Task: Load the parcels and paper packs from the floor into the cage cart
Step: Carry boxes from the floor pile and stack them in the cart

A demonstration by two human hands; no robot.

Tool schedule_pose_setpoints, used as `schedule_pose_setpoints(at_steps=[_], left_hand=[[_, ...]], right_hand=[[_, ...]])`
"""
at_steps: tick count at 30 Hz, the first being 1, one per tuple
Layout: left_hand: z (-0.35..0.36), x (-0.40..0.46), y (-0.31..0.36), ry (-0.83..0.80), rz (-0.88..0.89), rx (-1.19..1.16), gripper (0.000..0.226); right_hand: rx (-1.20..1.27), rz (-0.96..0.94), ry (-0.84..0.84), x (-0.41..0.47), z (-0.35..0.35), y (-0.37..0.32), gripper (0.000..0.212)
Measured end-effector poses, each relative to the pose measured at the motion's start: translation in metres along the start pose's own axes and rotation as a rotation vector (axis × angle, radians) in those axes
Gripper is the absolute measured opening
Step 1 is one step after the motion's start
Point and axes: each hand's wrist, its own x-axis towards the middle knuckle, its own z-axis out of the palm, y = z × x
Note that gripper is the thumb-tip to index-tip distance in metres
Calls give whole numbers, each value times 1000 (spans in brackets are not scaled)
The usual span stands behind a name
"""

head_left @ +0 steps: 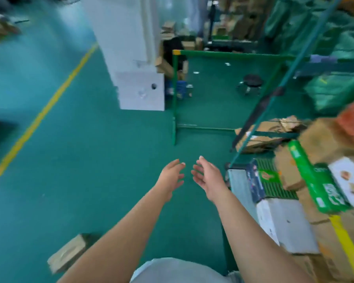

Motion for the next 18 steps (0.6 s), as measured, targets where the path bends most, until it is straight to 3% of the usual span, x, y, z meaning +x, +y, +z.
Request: schedule_pose_setpoints(at_steps=[6,18], left_hand=[[-163,-41,-25,203,40,-224,47],[-362,-142,-121,669,99,-735,44]], right_hand=[[-256,36,-230,-29,151,45,29],[-745,127,-685,-97,365,171,26]])
